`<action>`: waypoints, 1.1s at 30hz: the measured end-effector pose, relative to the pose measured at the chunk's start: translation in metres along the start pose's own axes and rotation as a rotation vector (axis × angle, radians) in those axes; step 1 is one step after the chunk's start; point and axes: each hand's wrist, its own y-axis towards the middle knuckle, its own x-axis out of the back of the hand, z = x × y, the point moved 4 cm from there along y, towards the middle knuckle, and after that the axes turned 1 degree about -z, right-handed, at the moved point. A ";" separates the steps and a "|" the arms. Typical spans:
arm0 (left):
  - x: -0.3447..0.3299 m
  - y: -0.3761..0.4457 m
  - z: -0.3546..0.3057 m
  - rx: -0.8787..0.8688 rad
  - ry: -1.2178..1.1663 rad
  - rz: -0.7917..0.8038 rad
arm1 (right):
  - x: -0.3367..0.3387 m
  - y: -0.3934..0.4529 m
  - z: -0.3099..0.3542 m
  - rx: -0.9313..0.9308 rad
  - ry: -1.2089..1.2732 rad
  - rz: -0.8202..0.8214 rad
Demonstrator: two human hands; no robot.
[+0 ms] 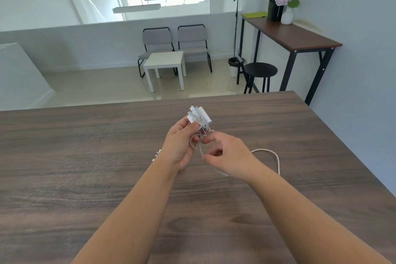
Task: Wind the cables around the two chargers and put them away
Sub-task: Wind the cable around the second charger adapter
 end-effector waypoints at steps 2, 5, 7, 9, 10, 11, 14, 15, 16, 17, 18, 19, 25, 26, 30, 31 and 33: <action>0.003 -0.001 -0.001 -0.006 -0.016 -0.012 | -0.003 0.000 0.000 0.002 0.073 -0.007; 0.004 -0.004 0.000 -0.001 -0.041 -0.012 | -0.005 0.001 -0.002 -0.038 0.185 -0.036; 0.006 -0.003 0.001 0.008 -0.053 -0.017 | -0.003 0.000 -0.004 -0.051 0.230 -0.038; 0.010 -0.001 0.000 0.011 -0.073 -0.039 | 0.003 -0.002 -0.006 -0.047 0.239 0.016; 0.013 0.000 -0.002 0.011 -0.087 -0.057 | 0.009 -0.004 -0.009 -0.038 0.224 0.062; 0.017 0.001 -0.005 0.009 -0.103 -0.076 | 0.017 -0.007 -0.013 -0.024 0.180 0.114; 0.030 0.002 -0.013 -0.003 -0.151 -0.118 | 0.049 -0.011 -0.040 -0.010 -0.188 0.187; 0.034 0.002 -0.017 -0.007 -0.161 -0.126 | 0.061 -0.011 -0.053 -0.031 -0.325 0.174; 0.037 0.002 -0.020 -0.014 -0.165 -0.135 | 0.072 -0.012 -0.066 -0.070 -0.434 0.146; 0.041 0.002 -0.022 -0.024 -0.165 -0.143 | 0.083 -0.014 -0.078 -0.130 -0.504 0.101; 0.043 0.003 -0.025 -0.034 -0.163 -0.150 | 0.092 -0.014 -0.090 -0.206 -0.547 0.044; 0.044 0.003 -0.026 -0.042 -0.164 -0.153 | 0.100 -0.015 -0.101 -0.291 -0.583 -0.013; 0.037 0.003 -0.021 -0.019 -0.159 -0.109 | 0.089 -0.009 -0.098 -0.353 -0.675 0.099; 0.034 0.003 -0.018 -0.010 -0.151 -0.099 | 0.077 -0.006 -0.084 -0.233 -0.589 0.118; 0.021 0.002 -0.007 0.001 -0.116 -0.053 | 0.030 0.002 -0.019 0.048 -0.053 0.076; 0.018 0.001 -0.005 0.002 -0.105 -0.044 | 0.020 0.003 -0.008 0.087 -0.061 0.083; 0.015 0.000 -0.003 0.005 -0.091 -0.033 | 0.003 0.009 0.005 0.161 -0.145 0.051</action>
